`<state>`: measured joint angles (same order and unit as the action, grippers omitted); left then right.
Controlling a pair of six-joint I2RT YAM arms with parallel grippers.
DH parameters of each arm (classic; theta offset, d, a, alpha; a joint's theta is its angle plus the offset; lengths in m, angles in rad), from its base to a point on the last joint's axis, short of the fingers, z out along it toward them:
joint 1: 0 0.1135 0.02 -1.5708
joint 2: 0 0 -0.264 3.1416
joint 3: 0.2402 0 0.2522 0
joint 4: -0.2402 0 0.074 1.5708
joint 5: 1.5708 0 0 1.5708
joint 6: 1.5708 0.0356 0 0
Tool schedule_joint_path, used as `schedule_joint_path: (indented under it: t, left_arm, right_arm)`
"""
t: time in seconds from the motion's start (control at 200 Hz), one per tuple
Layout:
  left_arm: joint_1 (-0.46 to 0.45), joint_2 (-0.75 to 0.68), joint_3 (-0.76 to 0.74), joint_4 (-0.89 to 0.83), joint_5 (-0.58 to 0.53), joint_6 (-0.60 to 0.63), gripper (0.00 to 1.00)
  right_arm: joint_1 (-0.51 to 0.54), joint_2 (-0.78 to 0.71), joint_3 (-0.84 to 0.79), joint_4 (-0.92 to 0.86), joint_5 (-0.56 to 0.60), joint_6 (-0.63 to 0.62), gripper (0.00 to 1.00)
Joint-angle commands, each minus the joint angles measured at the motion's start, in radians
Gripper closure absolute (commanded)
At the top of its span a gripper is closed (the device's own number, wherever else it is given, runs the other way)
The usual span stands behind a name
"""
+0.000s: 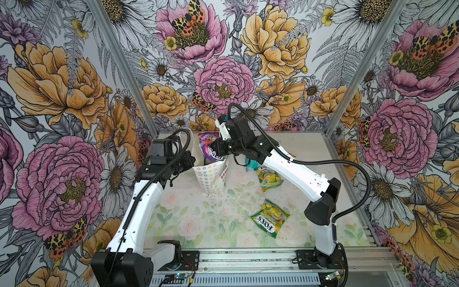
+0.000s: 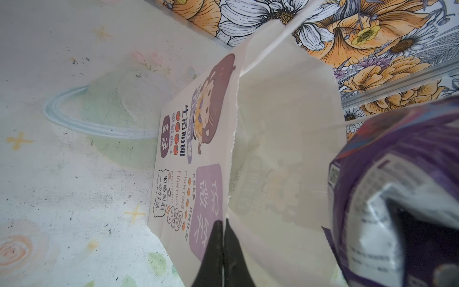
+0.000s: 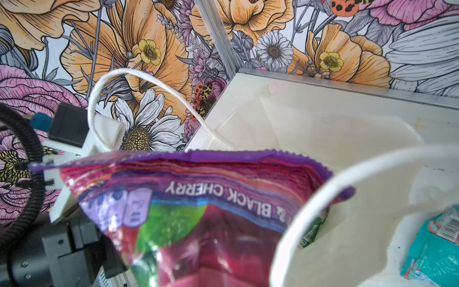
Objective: Place the snacks into the paper bag
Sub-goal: 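Lower the purple bag into the paper bag and open the right gripper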
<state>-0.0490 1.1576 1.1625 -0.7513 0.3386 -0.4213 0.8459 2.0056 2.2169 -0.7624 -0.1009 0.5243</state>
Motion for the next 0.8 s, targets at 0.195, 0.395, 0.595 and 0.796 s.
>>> schedule_joint_path:
  t: [0.195,0.395,0.595,0.796]
  left_arm:
    - [-0.002,-0.022,-0.004,0.002,0.012,-0.016,1.00]
    - [0.000,-0.024,-0.003,0.006,0.014,-0.015,1.00]
    - [-0.002,-0.019,-0.003,0.006,0.018,-0.011,1.00]
    - [-0.001,-0.018,-0.004,0.007,0.012,-0.011,1.00]
  right_arm:
    - [0.003,0.073,0.188,0.009,0.018,-0.034,1.00]
    - [0.002,0.131,0.220,0.008,-0.002,-0.020,1.00]
    - [0.002,0.157,0.219,-0.002,0.019,-0.030,1.00]
    - [0.002,0.167,0.219,-0.019,0.021,-0.030,1.00]
